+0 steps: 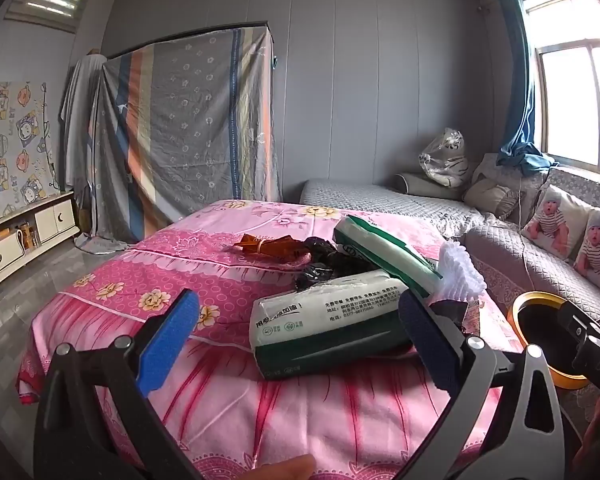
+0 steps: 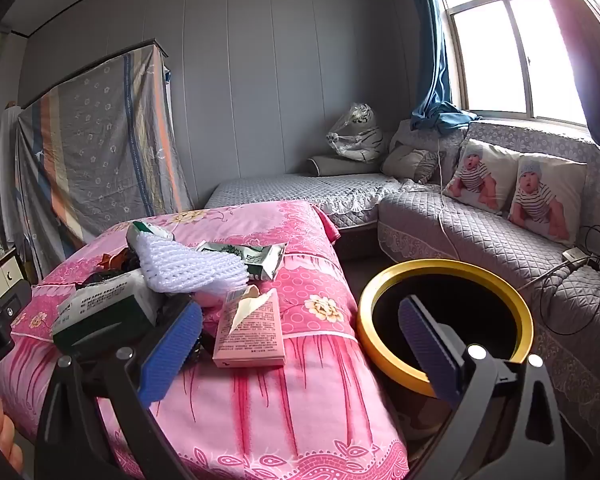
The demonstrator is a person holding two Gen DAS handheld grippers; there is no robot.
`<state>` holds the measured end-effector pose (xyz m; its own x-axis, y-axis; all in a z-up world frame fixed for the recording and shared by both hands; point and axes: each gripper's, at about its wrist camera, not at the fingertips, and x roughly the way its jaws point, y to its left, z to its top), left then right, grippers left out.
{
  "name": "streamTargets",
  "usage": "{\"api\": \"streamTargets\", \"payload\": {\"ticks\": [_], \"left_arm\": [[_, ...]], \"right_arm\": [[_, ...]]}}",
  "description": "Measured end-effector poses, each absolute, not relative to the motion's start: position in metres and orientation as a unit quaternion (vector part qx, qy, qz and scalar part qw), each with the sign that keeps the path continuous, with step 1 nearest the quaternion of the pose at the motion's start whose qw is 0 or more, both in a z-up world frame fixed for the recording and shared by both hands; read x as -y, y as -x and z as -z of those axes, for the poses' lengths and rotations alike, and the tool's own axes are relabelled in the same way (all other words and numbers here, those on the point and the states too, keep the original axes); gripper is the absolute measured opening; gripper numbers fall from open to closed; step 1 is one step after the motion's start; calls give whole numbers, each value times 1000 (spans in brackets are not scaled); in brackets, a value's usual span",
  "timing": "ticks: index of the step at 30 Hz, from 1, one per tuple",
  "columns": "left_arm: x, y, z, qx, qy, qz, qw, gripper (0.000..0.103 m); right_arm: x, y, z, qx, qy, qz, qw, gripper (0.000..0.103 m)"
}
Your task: Collect trash
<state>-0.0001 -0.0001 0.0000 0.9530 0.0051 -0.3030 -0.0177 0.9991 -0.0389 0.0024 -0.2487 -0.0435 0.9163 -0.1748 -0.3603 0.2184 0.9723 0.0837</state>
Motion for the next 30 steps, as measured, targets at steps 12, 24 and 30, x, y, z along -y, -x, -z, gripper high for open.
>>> {"api": "streamTargets", "payload": {"ticks": [12, 24, 30], "left_arm": [[-1, -4, 2, -162, 22, -4, 987, 96], [0, 0, 3, -162, 20, -6, 987, 96], [0, -1, 3, -161, 19, -6, 987, 96]], "right_arm": [[249, -2, 44, -180, -64, 99, 977, 95], [251, -3, 49, -181, -64, 99, 976, 95], [251, -3, 47, -181, -65, 99, 976, 95]]}}
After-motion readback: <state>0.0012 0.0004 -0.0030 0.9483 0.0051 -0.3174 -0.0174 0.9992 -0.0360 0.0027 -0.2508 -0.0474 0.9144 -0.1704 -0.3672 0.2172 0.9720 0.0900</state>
